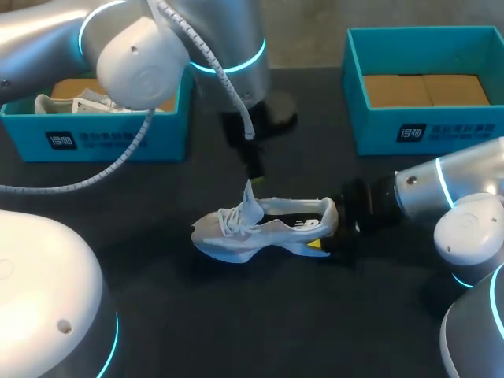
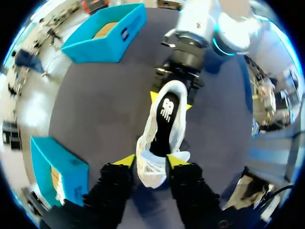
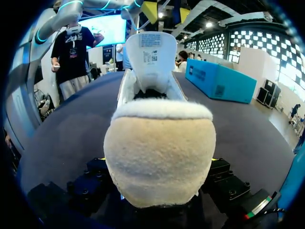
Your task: Take the shoe out of the shoebox, open the shoe tongue, remove and reinsert the insole, then place the shoe into the shoebox
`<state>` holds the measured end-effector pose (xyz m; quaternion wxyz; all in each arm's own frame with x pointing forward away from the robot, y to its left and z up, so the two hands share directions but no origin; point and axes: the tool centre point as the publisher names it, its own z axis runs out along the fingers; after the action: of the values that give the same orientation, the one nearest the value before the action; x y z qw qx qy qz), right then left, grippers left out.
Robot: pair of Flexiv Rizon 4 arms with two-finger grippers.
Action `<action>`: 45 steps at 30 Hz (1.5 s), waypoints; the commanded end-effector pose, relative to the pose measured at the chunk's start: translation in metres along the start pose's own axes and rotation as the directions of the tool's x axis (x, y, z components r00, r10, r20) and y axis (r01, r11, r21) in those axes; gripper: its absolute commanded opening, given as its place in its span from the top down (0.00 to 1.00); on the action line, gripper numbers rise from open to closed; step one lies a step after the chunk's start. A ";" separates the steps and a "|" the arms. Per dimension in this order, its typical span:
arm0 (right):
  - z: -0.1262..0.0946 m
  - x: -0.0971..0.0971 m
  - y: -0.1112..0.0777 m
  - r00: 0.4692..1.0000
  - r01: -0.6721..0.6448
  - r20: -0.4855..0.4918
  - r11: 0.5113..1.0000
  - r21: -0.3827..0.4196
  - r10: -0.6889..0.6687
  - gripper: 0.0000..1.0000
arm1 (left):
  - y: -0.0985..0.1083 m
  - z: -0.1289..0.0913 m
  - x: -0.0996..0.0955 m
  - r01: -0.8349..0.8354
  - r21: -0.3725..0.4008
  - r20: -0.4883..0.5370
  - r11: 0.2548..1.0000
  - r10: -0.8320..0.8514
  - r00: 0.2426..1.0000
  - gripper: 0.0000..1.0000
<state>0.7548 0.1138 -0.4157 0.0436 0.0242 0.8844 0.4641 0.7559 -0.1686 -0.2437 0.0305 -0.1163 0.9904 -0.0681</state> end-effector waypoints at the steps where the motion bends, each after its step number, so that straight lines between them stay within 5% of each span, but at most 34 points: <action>1: 0.004 0.000 -0.002 1.000 0.001 0.001 1.000 0.002 -0.001 1.00 | -0.017 0.005 0.007 -0.638 0.053 -0.020 0.768 0.640 0.768 1.00; 16: 0.004 0.000 -0.002 1.000 0.001 0.001 1.000 0.002 -0.001 1.00 | -0.039 0.051 0.038 -0.717 0.111 -0.122 0.689 0.725 0.678 1.00; 34: 0.004 0.000 -0.002 1.000 0.001 0.001 1.000 0.002 -0.001 1.00 | -0.042 0.060 0.039 -0.678 0.065 -0.125 0.733 0.680 0.723 1.00; 45: 0.004 0.000 -0.002 1.000 0.001 0.001 1.000 0.002 -0.001 1.00 | -0.048 0.093 0.037 -0.599 0.145 -0.165 0.787 0.616 0.770 1.00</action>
<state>0.7548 0.1138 -0.4158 0.0436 0.0242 0.8844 0.4641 0.7316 -0.2301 -0.3155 -0.0338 0.2159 0.9709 -0.0979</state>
